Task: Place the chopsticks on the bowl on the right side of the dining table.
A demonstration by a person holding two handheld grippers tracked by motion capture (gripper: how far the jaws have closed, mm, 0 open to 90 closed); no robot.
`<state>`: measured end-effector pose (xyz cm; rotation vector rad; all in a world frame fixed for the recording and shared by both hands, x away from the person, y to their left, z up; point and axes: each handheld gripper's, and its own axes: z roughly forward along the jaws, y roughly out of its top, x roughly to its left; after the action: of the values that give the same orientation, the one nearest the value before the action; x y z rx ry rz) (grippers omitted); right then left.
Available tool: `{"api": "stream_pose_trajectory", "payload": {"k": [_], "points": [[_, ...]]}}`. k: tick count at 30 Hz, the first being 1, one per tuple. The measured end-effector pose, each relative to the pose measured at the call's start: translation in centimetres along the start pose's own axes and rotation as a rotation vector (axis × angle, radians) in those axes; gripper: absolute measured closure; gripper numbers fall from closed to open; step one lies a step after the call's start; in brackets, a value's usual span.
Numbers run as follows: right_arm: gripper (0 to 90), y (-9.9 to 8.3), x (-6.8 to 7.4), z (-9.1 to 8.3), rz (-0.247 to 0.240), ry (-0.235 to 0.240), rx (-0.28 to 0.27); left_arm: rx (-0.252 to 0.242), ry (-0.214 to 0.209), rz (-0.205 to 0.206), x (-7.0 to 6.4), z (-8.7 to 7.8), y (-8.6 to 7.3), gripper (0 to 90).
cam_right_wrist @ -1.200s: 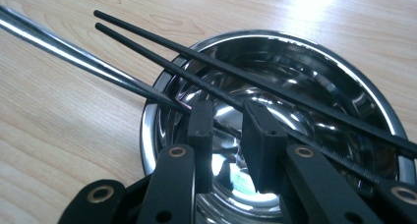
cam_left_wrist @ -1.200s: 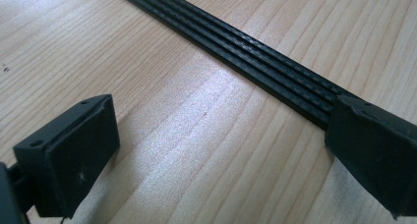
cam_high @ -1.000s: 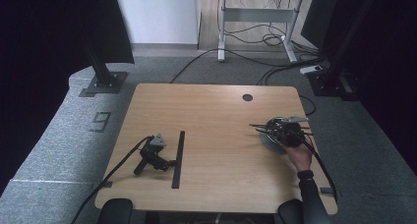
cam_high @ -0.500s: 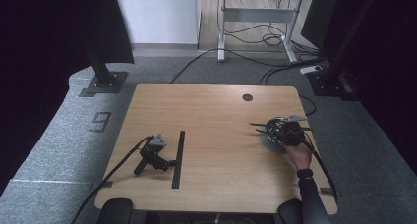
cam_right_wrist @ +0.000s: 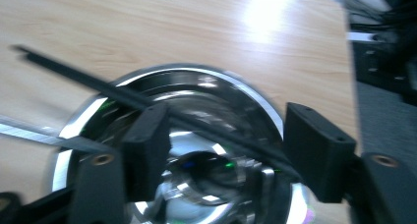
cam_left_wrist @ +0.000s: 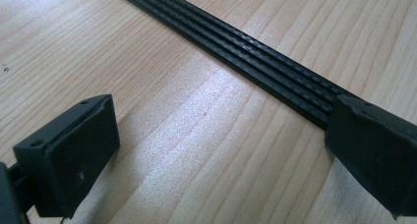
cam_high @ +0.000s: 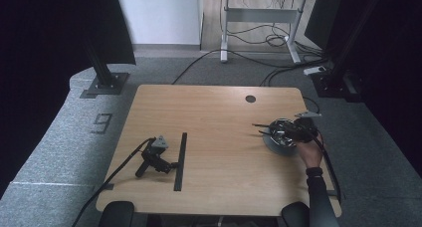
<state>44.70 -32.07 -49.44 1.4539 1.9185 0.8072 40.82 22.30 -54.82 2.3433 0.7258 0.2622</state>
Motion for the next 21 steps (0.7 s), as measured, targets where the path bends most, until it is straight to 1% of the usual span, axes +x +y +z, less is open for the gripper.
{"api": "stream_pose_trajectory", "payload": {"k": [2,4,7,8,10,14,21], "points": [[28.4,0.2,-0.6,0.4,0.024,-0.021,-0.003,0.0,0.0,0.0,0.0,0.0,0.0,0.0],[24.3,0.3,-1.0,0.7,0.052,-0.031,-0.007,0.0,0.0,0.0,0.0,0.0,0.0,0.0],[21.9,0.5,-1.5,1.4,0.083,-0.063,0.004,0.0,0.0,0.0,0.0,0.0,0.0,0.0],[21.5,0.6,-1.6,1.4,0.085,-0.063,0.01,0.0,0.0,0.0,0.0,0.0,0.0,0.0],[21.0,0.8,-1.8,1.7,0.084,-0.081,0.018,0.0,0.0,0.0,0.0,0.0,0.0,0.0],[20.1,1.1,-1.8,2.3,0.079,-0.103,0.032,0.0,0.0,0.0,0.0,0.0,0.0,0.0],[19.5,1.1,-1.8,3.1,0.08,-0.112,0.048,0.0,0.0,0.001,0.0,0.0,0.0,0.0]]}}
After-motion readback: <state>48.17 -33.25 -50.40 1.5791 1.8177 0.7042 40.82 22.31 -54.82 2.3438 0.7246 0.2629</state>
